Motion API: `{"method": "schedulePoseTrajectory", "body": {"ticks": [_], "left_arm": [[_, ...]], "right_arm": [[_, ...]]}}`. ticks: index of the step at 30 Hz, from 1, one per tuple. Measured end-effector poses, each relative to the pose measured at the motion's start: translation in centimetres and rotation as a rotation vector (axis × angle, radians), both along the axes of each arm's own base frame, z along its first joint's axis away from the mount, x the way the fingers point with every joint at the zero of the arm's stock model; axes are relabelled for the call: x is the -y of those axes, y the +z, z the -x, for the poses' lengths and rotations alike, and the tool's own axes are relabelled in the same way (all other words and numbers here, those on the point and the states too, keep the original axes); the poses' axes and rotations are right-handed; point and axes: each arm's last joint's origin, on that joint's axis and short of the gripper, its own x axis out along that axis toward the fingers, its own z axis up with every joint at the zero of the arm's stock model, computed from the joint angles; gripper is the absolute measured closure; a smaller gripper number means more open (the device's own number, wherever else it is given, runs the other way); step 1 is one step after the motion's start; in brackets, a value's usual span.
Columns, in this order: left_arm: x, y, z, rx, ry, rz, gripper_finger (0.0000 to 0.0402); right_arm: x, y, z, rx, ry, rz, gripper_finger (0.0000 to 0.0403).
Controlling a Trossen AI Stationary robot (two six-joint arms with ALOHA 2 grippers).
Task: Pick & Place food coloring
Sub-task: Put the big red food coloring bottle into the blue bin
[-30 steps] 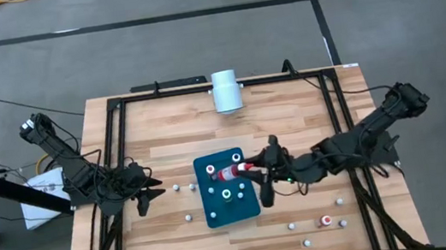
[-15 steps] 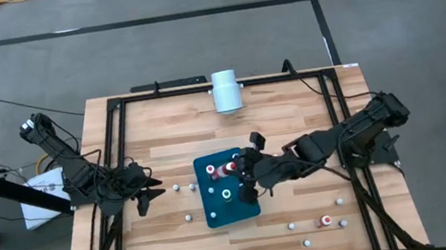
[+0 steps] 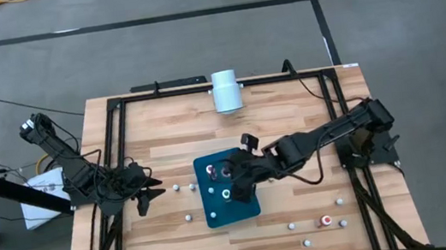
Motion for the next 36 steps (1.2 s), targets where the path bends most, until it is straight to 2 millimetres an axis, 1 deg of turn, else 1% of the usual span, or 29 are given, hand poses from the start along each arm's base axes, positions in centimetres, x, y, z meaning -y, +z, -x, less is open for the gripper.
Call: {"method": "schedulePoseTrajectory", "body": {"ticks": [10,17,18,20,22,23,24,26,28,30,33,36], "left_arm": [[0.0,0.0,0.0,0.004,-0.002,-0.009,0.0236],[0.0,0.0,0.0,0.005,-0.001,-0.01,0.0236],[0.0,0.0,0.0,0.004,-0.002,-0.01,0.0236],[0.0,0.0,0.0,0.004,-0.002,-0.011,0.0236],[0.0,0.0,0.0,0.004,-0.001,-0.011,0.0236],[0.0,0.0,0.0,0.004,-0.001,-0.011,0.0236],[0.0,0.0,0.0,0.003,-0.002,-0.011,0.0236],[0.0,0.0,0.0,0.004,-0.002,-0.01,0.0236],[0.0,0.0,0.0,0.003,-0.002,-0.012,0.0236],[0.0,0.0,0.0,0.004,-0.002,-0.011,0.0236],[0.0,0.0,0.0,0.002,-0.002,-0.013,0.0236],[0.0,0.0,0.0,0.003,-0.003,-0.012,0.0236]], "right_arm": [[1.1,-0.4,0.1,-0.062,-0.012,-0.007,0.0296],[0.8,-2.1,-1.1,-0.1,0.006,-0.027,0.0296],[0.8,-2.5,-1.1,-0.124,0.007,-0.019,0.0296],[0.6,-3.3,-1.8,-0.118,0.001,-0.015,0.0296],[0.7,-4.1,-1.6,-0.174,-0.002,0.007,0.0296],[0.6,-4.4,-1.9,-0.168,-0.003,0.006,0.0296],[0.5,-4.4,-2.3,-0.147,-0.001,-0.003,0.0296],[0.5,-4.8,-2.1,-0.181,0.003,0.001,0.0296],[0.2,-5.4,-2.7,-0.163,0.005,-0.003,0.0296],[0.2,-5.9,-2.6,-0.2,0.003,0.013,0.0296],[0.2,-5.9,-3.1,-0.166,-0.005,0.013,0.0296],[0.4,-6.6,-3.1,-0.196,-0.011,0.025,0.0296]]}}
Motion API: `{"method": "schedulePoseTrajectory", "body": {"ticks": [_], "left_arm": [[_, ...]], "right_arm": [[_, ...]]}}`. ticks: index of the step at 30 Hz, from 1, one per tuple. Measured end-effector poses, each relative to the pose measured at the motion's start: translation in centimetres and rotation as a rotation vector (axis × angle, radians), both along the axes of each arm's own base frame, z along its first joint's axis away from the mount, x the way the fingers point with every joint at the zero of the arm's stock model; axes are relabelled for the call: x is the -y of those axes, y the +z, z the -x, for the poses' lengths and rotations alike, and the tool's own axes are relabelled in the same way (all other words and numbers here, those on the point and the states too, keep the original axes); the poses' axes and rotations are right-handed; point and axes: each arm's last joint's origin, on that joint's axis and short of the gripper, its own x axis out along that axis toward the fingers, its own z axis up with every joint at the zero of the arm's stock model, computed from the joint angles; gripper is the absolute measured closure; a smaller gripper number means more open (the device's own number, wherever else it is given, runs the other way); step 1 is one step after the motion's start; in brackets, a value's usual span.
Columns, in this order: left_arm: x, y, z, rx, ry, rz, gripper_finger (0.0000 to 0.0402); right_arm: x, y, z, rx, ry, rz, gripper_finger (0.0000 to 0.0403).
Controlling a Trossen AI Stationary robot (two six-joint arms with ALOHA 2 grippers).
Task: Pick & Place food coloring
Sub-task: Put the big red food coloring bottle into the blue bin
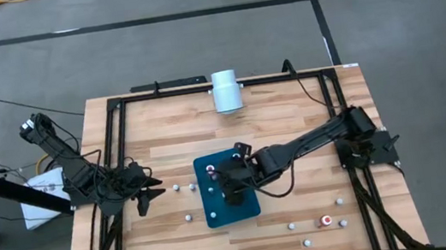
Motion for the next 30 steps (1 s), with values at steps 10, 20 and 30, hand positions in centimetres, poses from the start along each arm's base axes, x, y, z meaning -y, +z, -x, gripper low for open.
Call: {"method": "schedulePoseTrajectory", "body": {"ticks": [10,20,30], "left_arm": [[0.0,0.0,0.0,0.002,-0.009,-0.011,0.0236],[0.0,0.0,0.0,0.002,-0.015,-0.021,0.0236],[0.0,0.0,0.0,0.002,-0.017,-0.023,0.0236]], "right_arm": [[0.5,-0.4,-0.5,0.02,-0.043,0.017,0.0296],[0.7,-0.4,-0.6,0.034,-0.067,-0.001,0.0296],[0.5,-2.1,-1.2,0.009,-0.104,0.014,0.0296]]}}
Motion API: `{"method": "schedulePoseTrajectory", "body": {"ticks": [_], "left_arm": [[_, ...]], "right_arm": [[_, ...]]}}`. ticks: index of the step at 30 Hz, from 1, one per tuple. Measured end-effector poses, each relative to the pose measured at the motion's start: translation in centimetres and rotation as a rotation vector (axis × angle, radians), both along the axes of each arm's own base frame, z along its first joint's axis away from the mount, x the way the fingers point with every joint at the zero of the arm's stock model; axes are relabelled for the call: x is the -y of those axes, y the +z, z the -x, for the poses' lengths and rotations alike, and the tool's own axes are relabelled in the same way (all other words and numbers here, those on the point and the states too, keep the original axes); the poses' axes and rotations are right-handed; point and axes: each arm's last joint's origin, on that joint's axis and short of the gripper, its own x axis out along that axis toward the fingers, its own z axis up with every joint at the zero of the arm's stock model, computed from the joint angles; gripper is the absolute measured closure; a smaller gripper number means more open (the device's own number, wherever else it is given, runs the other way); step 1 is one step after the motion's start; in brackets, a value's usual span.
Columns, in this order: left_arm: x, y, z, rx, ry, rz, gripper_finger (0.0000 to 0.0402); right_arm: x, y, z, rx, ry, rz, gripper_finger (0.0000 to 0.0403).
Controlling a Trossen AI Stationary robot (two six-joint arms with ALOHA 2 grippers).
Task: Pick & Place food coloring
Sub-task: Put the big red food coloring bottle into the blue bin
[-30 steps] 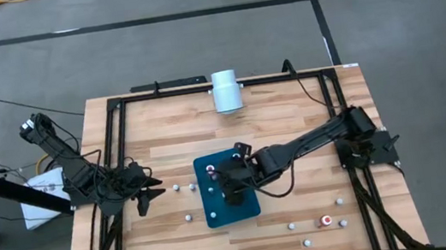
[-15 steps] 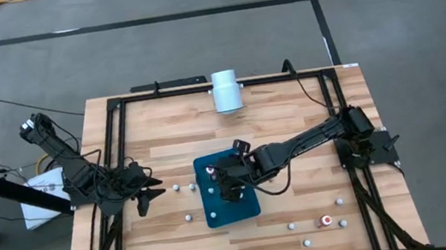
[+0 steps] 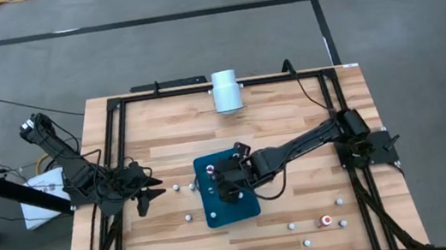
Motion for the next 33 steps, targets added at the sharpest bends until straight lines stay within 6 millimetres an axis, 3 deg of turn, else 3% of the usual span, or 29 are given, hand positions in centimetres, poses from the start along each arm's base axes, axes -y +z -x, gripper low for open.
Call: {"method": "schedulePoseTrajectory", "body": {"ticks": [4,22,27,33], "left_arm": [[0.0,0.1,0.0,0.007,0.0,0.008,0.0236],[0.1,0.1,-0.1,0.007,-0.007,0.005,0.0236],[0.1,0.1,-0.1,0.007,-0.008,0.006,0.0236],[0.1,0.1,-0.1,0.007,-0.012,-0.005,0.0236]], "right_arm": [[-0.1,-1.0,-0.3,-0.017,-0.02,0.009,0.0296],[-0.1,-0.8,-0.2,0.038,-0.115,-0.009,0.0294],[-0.1,-2.2,0.0,0.039,-0.137,-0.03,0.0297],[-0.2,-2.2,0.1,0.044,-0.154,-0.026,0.0288]]}}
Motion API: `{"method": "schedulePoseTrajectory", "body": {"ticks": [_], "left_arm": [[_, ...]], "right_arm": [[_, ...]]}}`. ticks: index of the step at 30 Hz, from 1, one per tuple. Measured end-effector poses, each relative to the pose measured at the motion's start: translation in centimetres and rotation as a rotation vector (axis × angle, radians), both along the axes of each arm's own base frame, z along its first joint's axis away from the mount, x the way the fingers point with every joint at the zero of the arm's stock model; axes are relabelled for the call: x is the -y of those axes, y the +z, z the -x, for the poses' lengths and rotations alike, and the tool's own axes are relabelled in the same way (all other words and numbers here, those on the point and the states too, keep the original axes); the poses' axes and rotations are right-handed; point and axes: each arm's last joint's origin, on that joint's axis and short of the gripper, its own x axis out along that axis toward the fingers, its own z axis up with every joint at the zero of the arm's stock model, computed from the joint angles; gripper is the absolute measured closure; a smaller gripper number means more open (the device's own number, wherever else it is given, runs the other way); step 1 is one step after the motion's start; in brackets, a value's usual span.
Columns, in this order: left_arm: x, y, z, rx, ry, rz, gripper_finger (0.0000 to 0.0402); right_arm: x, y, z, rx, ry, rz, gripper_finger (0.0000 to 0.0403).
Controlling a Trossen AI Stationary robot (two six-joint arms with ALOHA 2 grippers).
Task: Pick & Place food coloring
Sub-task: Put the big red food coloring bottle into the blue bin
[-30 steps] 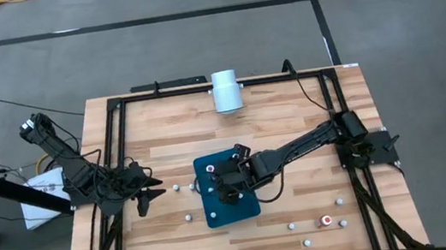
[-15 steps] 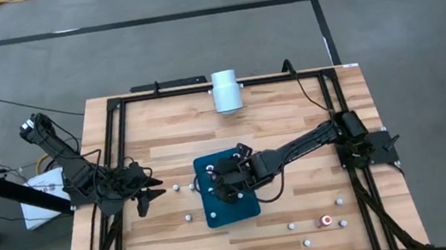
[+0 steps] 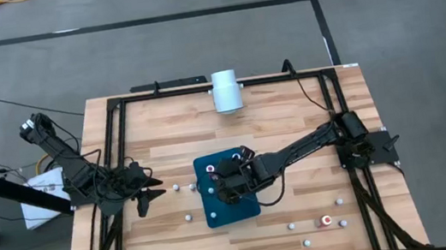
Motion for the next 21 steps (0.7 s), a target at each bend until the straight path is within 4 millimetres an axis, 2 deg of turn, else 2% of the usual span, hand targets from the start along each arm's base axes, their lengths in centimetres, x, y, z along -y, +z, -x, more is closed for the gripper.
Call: {"method": "schedulePoseTrajectory", "body": {"ticks": [21], "left_arm": [[0.01,0.0,0.0,0.0,-0.003,-0.003,0.0236]], "right_arm": [[0.08,-0.11,-0.06,0.024,-0.037,0.004,0.0289]]}}
